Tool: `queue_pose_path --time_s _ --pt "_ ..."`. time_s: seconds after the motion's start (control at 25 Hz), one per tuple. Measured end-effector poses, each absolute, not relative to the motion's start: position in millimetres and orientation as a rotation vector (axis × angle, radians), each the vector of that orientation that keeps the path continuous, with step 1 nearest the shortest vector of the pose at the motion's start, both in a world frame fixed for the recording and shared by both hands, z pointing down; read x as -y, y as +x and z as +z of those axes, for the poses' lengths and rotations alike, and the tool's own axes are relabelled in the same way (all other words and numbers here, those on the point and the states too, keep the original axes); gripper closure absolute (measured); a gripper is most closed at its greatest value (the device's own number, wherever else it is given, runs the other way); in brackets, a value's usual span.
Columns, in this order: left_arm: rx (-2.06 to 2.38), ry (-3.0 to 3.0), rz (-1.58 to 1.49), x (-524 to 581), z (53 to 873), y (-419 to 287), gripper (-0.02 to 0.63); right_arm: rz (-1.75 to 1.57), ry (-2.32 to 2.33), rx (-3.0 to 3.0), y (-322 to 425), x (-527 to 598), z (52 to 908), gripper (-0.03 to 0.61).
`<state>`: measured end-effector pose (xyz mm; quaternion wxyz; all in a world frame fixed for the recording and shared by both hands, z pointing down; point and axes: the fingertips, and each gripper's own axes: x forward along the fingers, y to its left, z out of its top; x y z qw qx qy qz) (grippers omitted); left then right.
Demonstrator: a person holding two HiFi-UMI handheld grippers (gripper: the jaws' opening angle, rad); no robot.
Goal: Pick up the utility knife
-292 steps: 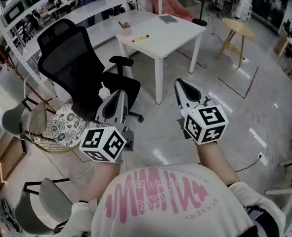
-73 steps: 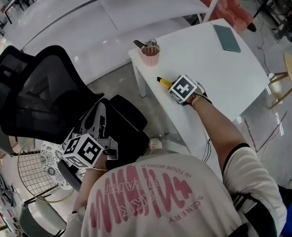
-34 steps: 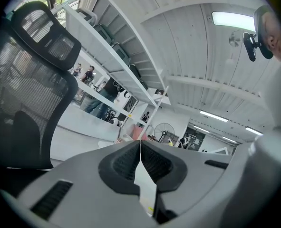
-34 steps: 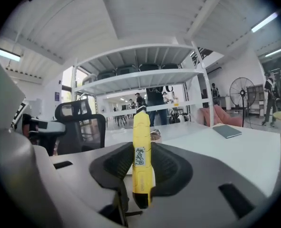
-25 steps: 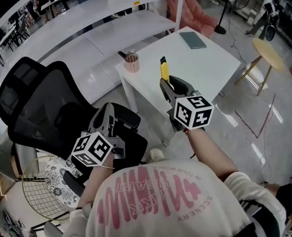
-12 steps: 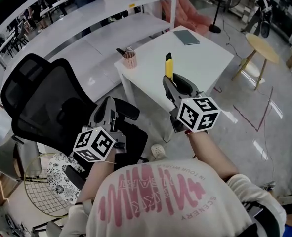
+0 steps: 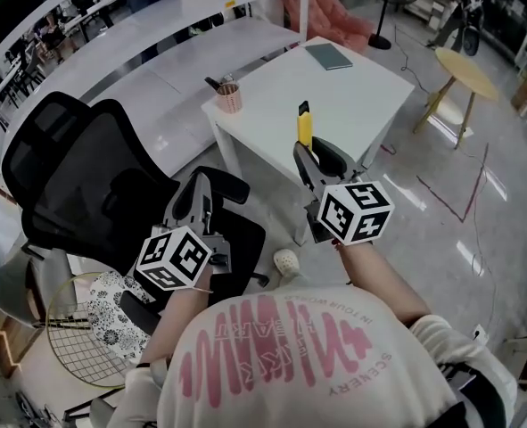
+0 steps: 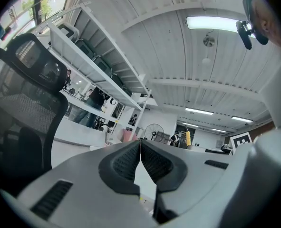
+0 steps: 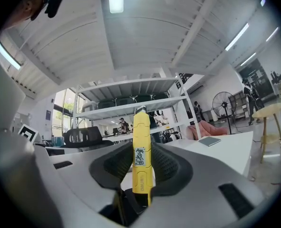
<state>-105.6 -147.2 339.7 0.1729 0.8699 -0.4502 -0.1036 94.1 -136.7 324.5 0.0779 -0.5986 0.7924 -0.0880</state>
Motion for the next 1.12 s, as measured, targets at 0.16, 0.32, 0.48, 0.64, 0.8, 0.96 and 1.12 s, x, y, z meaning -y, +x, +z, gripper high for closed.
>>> queue_pose_path --time_s 0.16,0.32,0.48,0.64,0.8,0.96,1.12 --pt "1.260 2.470 -0.286 143 338 -102 0.589 -0.263 -1.813 -2.375 94 130 324 0.445" --pt "1.239 2.476 -0.278 131 341 -98 0.589 -0.264 -1.829 -2.374 94 116 329 0.445" --pt "1.223 2.466 -0.258 123 346 -97 0.589 -0.287 -1.845 -2.369 95 108 332 0.445" --pt "1.209 2.466 -0.251 119 349 -93 0.589 -0.315 -1.855 -2.358 99 103 337 0.445" --pt "1.183 2.471 -0.247 108 354 -87 0.589 -0.346 -1.872 -2.344 104 93 346 0.445" --pt "1.166 2.477 -0.256 103 351 -84 0.589 -0.336 -1.895 -2.348 106 85 345 0.445" --pt "1.154 2.473 -0.249 96 353 -81 0.589 -0.346 -1.912 -2.350 109 78 348 0.445"
